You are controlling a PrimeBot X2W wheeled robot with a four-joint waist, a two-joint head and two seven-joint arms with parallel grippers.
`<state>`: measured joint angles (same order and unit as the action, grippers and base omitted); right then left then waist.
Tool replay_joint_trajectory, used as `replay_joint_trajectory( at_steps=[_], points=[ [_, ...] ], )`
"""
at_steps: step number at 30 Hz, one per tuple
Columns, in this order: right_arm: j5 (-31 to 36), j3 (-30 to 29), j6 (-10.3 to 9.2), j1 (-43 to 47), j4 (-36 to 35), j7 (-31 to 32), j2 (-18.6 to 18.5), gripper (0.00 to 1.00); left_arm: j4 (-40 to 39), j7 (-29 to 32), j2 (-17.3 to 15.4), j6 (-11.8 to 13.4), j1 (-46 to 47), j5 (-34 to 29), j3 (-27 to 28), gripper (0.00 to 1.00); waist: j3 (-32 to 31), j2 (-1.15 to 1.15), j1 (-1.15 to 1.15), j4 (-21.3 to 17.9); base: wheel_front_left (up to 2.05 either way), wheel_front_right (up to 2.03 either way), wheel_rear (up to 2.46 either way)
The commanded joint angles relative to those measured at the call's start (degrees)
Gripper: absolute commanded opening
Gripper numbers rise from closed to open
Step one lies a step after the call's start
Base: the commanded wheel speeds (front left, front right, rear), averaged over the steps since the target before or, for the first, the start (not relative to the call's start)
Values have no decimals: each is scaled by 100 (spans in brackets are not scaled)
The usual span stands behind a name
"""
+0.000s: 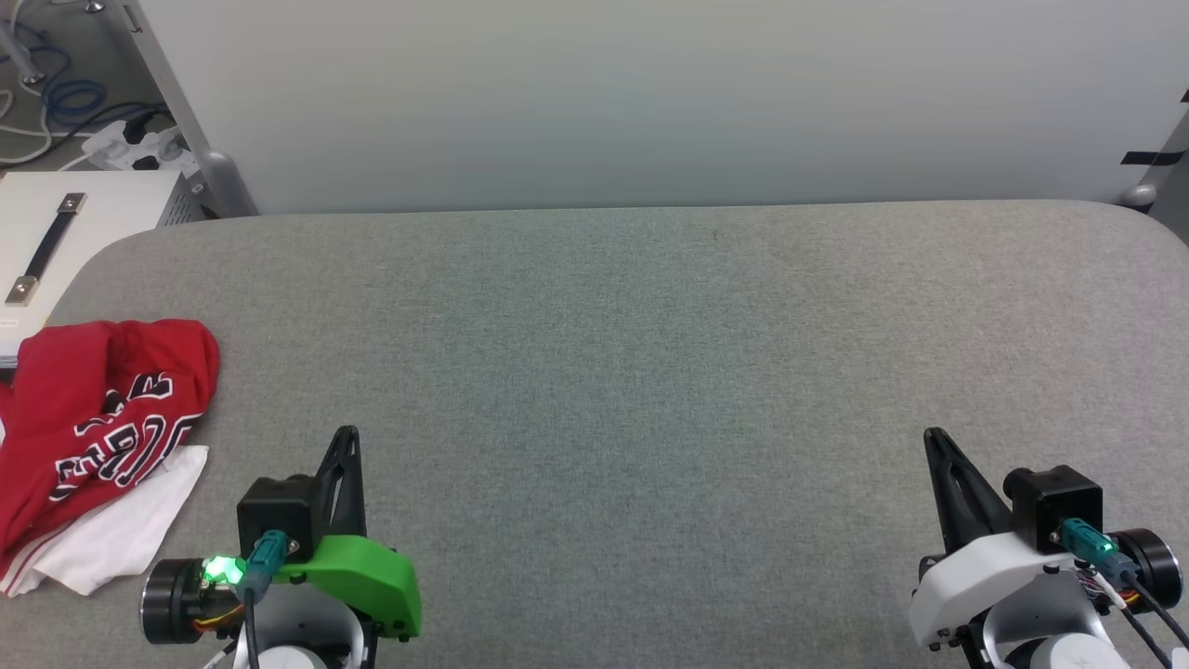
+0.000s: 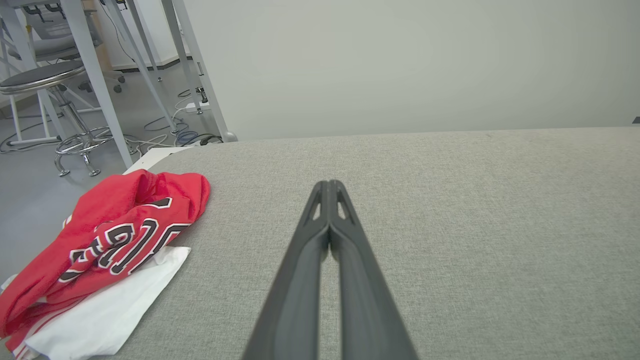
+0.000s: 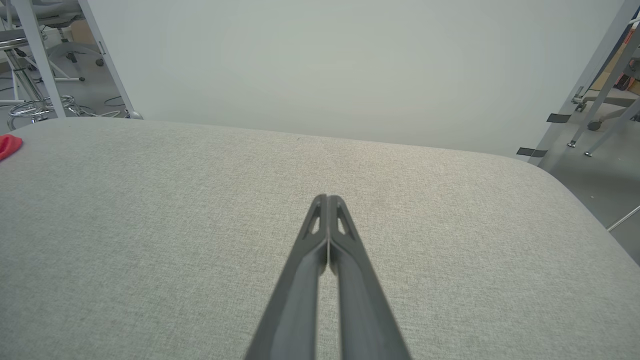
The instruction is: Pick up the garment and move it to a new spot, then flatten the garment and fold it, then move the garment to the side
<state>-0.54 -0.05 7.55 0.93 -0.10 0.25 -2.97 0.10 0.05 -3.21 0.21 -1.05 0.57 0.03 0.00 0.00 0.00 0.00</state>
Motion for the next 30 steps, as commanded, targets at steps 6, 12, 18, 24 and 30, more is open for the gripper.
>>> replay_joint_trajectory(
  at_steps=[6,12,18,24,30],
  points=[
    [54,5,-6,-93,10,-25,10,0,-10,-5,34,-21,105,-57,-3,0,0,0,0,0,0,0,0],
    [-17,-16,1,9,37,-8,0,100,12,-10,-4,-2,-3,12,0,100,1,0,0,0,0,0,0],
    [-65,-15,1,-11,85,-78,-11,100,86,-81,-2,5,44,53,-56,100,2,0,0,1,0,0,0],
    [-138,-11,0,-32,138,-151,-20,100,139,-152,-1,14,88,94,-110,100,-1,0,0,4,0,0,0],
    [-236,-10,0,-55,186,-223,-27,100,175,-223,1,22,119,129,-155,100,-13,0,0,3,0,0,0]
  ],
)
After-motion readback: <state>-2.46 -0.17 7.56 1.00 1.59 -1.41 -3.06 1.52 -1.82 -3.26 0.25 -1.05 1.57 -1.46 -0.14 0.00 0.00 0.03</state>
